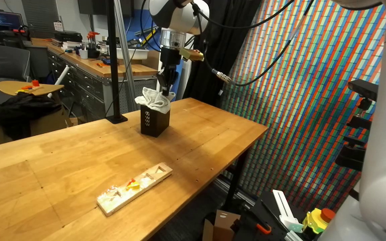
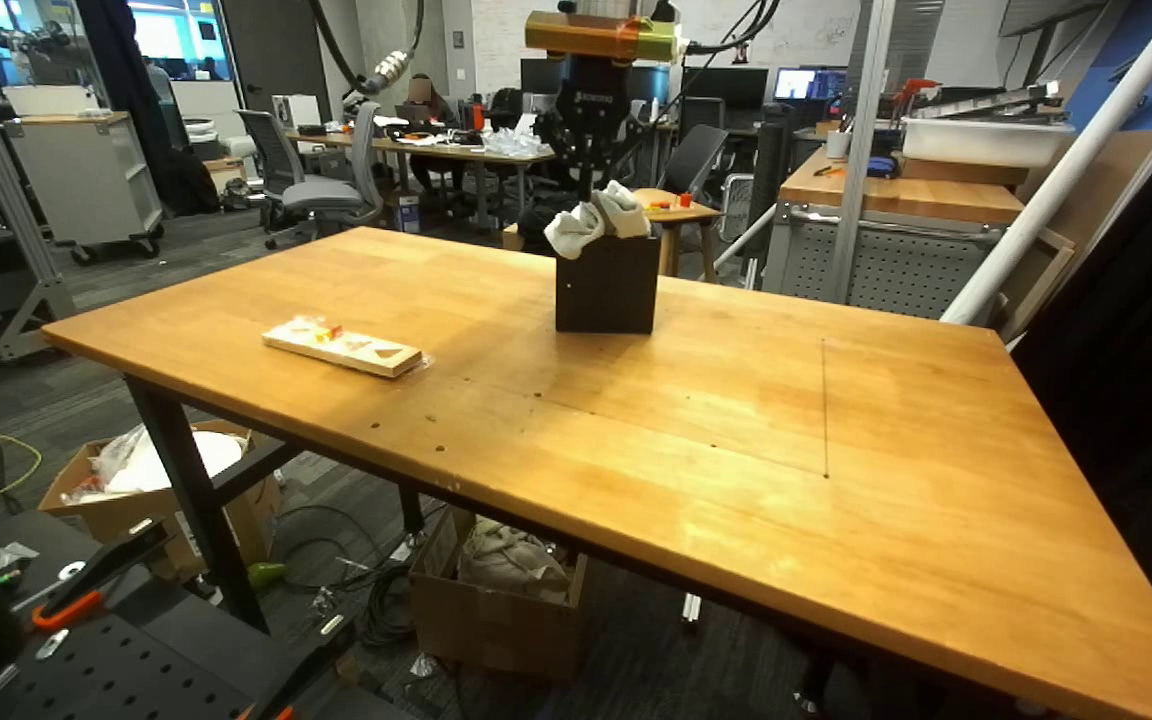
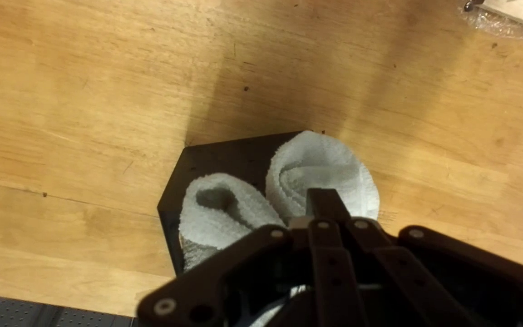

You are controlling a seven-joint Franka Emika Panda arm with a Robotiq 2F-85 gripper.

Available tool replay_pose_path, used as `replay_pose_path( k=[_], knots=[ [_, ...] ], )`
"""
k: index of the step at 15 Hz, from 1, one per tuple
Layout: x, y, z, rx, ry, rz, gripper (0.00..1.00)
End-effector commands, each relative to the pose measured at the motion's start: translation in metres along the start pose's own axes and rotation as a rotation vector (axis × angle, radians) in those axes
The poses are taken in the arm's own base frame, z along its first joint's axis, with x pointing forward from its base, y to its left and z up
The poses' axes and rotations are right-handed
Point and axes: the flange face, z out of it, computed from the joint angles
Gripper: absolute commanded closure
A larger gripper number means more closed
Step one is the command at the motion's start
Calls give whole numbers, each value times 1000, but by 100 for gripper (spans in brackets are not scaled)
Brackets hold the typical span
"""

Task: Pick up the cloth from the table and put it in the box

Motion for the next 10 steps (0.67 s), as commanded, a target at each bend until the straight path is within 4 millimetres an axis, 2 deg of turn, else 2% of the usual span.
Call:
replay_pose_path(
  k=[1, 10],
  knots=[
    [21, 7, -6, -16, -1, -35, 100],
    [47, 21, 13, 9, 5, -60, 100]
  ],
)
